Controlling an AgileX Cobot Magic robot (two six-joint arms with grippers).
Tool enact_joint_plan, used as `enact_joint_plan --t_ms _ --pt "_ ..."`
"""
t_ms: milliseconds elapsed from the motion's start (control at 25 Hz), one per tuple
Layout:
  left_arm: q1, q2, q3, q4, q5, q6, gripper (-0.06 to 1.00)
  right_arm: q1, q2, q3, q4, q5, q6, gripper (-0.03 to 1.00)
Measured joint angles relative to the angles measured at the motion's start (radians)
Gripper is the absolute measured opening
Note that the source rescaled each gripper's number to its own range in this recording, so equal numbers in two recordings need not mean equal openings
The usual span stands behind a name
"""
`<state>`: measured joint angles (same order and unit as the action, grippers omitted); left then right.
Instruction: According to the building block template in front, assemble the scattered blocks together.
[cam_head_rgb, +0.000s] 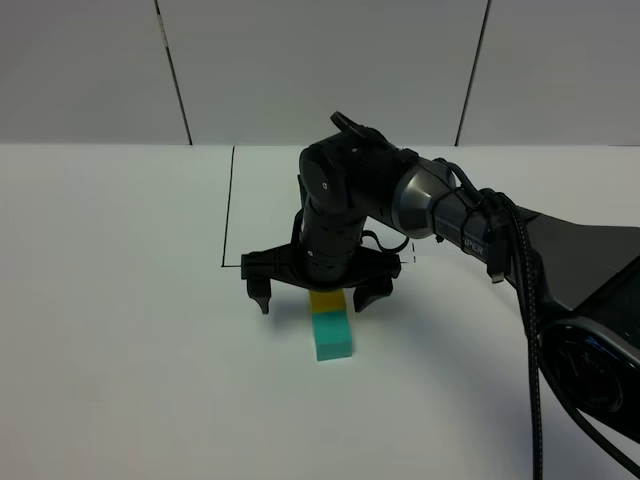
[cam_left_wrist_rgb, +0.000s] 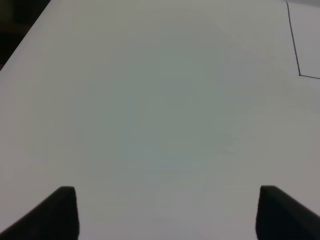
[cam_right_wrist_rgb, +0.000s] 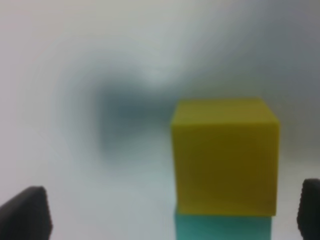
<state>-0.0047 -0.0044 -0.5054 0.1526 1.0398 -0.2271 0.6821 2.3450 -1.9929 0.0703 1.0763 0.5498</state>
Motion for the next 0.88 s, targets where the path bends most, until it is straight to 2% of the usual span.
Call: enact_joint_plan --t_ms 240,480,680,880 --pt "0.0 0.0 0.0 0.0 0.0 0.0 0.6 0.0 0.0 -0.142 -0.023 0.093 0.0 1.0" --pt "0.0 0.0 0.0 0.0 0.0 0.0 0.6 -0.039 0.0 -0.223 -0.041 0.094 -0.018 0.99" --pt "0.0 0.0 0.0 0.0 0.0 0.0 0.6 -0.143 0.0 -0.229 -0.013 0.12 -0.093 0.96" --pt "0.0 0.0 0.0 0.0 0.0 0.0 0.6 -0.294 -0.003 -0.218 -0.002 0.132 -0.189 0.9"
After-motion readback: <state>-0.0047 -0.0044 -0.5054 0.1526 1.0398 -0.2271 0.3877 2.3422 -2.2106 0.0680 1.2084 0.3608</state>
